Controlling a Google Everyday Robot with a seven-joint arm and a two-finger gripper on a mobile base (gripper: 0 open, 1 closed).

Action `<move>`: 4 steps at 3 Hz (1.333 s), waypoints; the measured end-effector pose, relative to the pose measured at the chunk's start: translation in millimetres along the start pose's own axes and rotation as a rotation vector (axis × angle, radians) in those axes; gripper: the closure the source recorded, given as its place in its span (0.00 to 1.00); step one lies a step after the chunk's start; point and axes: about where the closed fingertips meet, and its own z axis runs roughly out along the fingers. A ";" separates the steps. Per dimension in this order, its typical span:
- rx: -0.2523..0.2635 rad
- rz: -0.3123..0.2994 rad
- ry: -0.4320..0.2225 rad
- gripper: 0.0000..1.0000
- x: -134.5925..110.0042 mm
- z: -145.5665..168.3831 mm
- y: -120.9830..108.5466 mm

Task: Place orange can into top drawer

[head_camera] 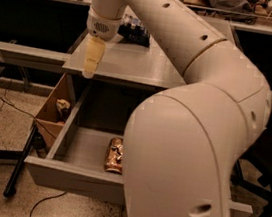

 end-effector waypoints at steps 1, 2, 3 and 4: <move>-0.001 0.042 -0.028 0.00 11.8 -10.0 38.7; 0.006 0.084 -0.063 0.00 28.8 -20.0 79.2; -0.020 0.130 -0.070 0.00 64.4 -4.4 130.1; -0.020 0.130 -0.070 0.00 64.4 -4.4 130.2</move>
Offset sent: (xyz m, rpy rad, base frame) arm -0.1518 -0.0721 -0.0297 0.0775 0.0676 -0.1252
